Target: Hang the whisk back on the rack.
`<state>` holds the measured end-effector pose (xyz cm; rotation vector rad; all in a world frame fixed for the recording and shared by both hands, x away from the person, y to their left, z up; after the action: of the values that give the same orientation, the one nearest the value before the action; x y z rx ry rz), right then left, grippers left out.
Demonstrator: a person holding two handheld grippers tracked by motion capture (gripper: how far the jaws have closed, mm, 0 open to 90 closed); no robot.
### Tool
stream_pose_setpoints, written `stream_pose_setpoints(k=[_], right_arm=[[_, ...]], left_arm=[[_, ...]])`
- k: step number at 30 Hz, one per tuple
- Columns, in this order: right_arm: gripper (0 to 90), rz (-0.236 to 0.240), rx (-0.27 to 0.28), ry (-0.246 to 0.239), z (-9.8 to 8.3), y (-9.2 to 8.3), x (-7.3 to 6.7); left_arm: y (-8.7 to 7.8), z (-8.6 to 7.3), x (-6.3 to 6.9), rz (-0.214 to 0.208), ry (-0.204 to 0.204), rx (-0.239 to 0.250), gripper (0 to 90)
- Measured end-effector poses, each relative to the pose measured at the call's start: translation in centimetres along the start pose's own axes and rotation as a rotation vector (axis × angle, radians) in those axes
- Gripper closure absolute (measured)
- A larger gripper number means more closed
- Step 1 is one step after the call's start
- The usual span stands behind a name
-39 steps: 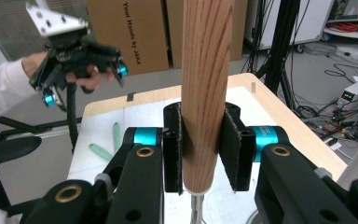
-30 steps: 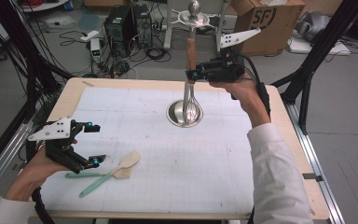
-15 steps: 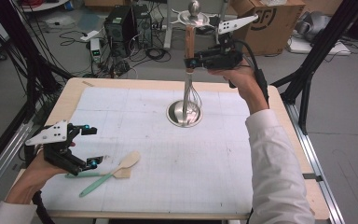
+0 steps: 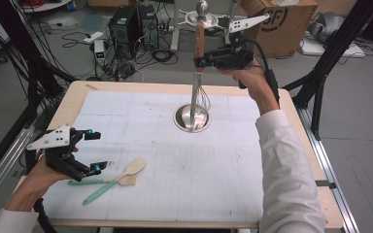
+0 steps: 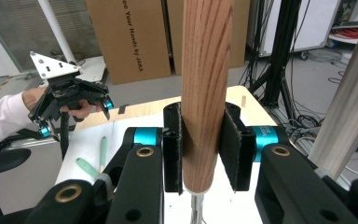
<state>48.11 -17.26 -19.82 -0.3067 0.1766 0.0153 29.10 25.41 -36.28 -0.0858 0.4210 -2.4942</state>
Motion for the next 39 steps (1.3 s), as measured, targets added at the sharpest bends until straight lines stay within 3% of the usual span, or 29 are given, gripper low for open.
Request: stream_pose_setpoints(k=[14, 27, 31, 37, 39], right_arm=[[72.1, -0.02, 0.015, 0.023, -0.3, 0.6, 1.3], [64.4, -0.152, 0.038, 0.089, -1.4, 0.3, 1.7], [43.2, -0.198, 0.01, 0.077, -1.4, 0.3, 1.4], [3.8, -0.262, -0.049, 0.083, -1.9, 0.1, 0.6], [0.4, -0.267, -0.056, 0.082, -2.1, -0.3, 0.2]], left_arm=[[0.1, -0.1, -0.3, -0.001, -0.02, 0.006, 1.6], [0.1, -0.6, -0.2, 0.004, -0.02, 0.001, 1.6], [0.0, -0.9, -0.1, 0.003, -0.024, 0.006, 1.6], [-0.1, -1.2, 0.1, 0.005, -0.02, -0.009, 1.6], [-0.2, -1.2, 0.3, -0.01, -0.023, -0.004, 1.6]])
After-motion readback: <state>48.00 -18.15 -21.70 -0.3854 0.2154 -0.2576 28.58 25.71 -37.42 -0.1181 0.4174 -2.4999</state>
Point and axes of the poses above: each handheld gripper's, and its own axes: y roughly forward along the jaws, z roughly out of its top, x roughly to its right, the point moved 2 cm from there along y, roughly forward along the jaws, and after that the axes turned 11 degrees about z, right-handed, at the moved point
